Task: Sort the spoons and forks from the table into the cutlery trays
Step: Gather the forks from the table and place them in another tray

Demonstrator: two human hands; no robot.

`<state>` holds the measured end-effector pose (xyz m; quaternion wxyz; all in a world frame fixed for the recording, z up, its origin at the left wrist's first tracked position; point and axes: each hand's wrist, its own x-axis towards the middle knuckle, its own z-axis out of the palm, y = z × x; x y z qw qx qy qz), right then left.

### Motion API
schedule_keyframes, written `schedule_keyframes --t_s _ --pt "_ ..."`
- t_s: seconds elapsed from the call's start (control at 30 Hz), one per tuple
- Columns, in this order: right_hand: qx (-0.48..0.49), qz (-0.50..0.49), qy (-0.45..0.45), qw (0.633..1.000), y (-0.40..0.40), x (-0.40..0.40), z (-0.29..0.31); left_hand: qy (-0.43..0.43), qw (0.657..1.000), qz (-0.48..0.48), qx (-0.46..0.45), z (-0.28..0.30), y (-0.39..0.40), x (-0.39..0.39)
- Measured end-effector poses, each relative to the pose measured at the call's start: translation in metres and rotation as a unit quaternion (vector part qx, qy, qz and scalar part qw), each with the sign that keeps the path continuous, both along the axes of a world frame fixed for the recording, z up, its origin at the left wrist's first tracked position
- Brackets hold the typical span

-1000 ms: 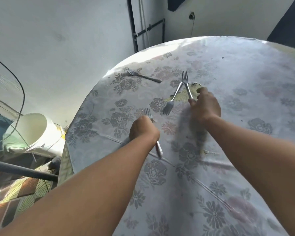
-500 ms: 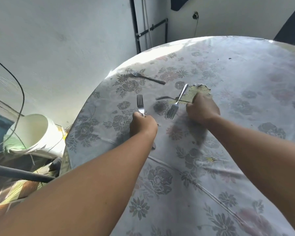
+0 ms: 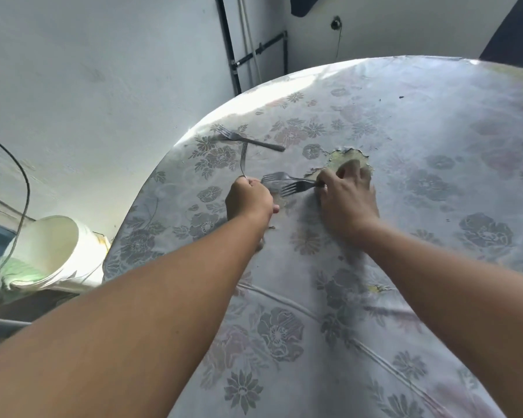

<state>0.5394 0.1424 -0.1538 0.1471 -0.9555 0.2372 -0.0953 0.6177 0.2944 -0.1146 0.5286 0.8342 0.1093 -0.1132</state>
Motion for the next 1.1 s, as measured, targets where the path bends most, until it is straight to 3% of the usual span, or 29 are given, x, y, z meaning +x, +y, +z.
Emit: schedule_keyframes --t_s 0.17,0.33,0.57,0.83,1.0,1.1 --pt "0.024 -0.083 -0.075 0.993 0.0 -0.013 -0.013 -0.036 0.987 -0.107 0.115 0.003 -0.017 0.025" --pt "0.035 -0.051 -0.133 0.989 -0.002 -0.014 -0.012 -0.081 0.958 -0.185 0.204 0.013 -0.042 0.056" --pt "0.009 -0.025 -0.089 0.996 -0.002 -0.008 -0.016 0.037 0.881 -0.375 0.285 0.021 -0.064 0.07" --pt "0.022 -0.034 -0.092 0.995 0.0 -0.008 -0.016 -0.156 0.842 -0.354 0.376 0.0 -0.041 0.058" --pt "0.041 -0.063 -0.118 0.99 -0.001 -0.012 -0.013 -0.186 0.881 -0.246 0.358 -0.015 -0.023 0.053" --pt "0.063 -0.095 -0.145 0.983 0.0 -0.014 -0.011 -0.211 0.879 -0.247 0.349 -0.02 -0.02 0.048"
